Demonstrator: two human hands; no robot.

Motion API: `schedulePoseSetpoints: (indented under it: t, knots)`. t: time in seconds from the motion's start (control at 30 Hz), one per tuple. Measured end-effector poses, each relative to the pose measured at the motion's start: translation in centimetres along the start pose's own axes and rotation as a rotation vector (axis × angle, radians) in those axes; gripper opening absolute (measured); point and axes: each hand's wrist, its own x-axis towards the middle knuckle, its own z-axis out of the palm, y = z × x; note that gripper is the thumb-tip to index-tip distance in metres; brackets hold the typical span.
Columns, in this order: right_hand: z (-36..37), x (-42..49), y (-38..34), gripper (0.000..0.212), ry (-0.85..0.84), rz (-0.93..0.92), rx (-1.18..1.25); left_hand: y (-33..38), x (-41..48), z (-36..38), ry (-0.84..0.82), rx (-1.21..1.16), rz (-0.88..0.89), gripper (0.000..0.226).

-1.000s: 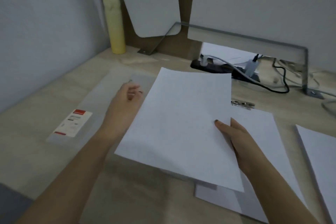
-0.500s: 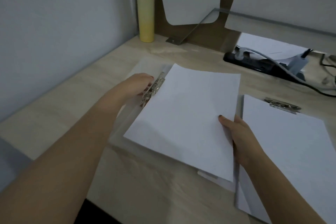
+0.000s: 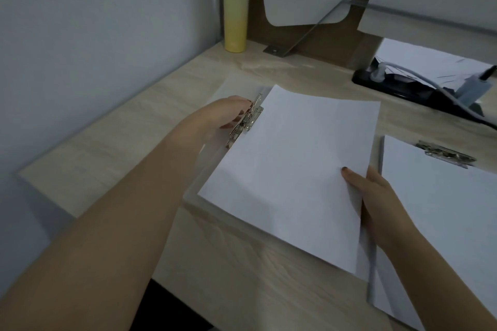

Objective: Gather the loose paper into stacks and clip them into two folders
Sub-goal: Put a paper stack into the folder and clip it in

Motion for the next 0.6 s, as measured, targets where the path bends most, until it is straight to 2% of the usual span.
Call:
schedulePoseSetpoints:
  t: [0.17,0.27,0.33,0.43,0.53,0.6]
  knots:
    - [0.0,-0.4,0.0,0.026,0.001,0.005,-0.005,-0.8,-0.1,-0.4,0.041,-0.101,0.018,0.028]
    - [0.1,-0.6,0.0,0.020,0.021,0.003,-0.015,-1.2,-0.3,-0.7,0.055,-0.194,0.019,0.022]
    - [0.2,-0.6,0.0,0.019,0.032,0.003,-0.023,-1.4,-0.6,-1.0,0.059,-0.238,-0.002,0.026]
    - [0.3,-0.7,0.0,0.014,0.037,-0.005,-0.044,-1.6,-1.3,-1.6,0.033,-0.206,-0.028,0.030]
    - [0.3,-0.7,-0.1,0.012,0.037,-0.006,-0.050,-1.6,-2.0,-2.3,-0.017,-0.143,-0.067,0.023]
    - [0.3,-0.7,-0.1,0.013,0.035,-0.011,-0.045,-1.7,-2.3,-2.5,-0.029,-0.132,-0.098,0.029]
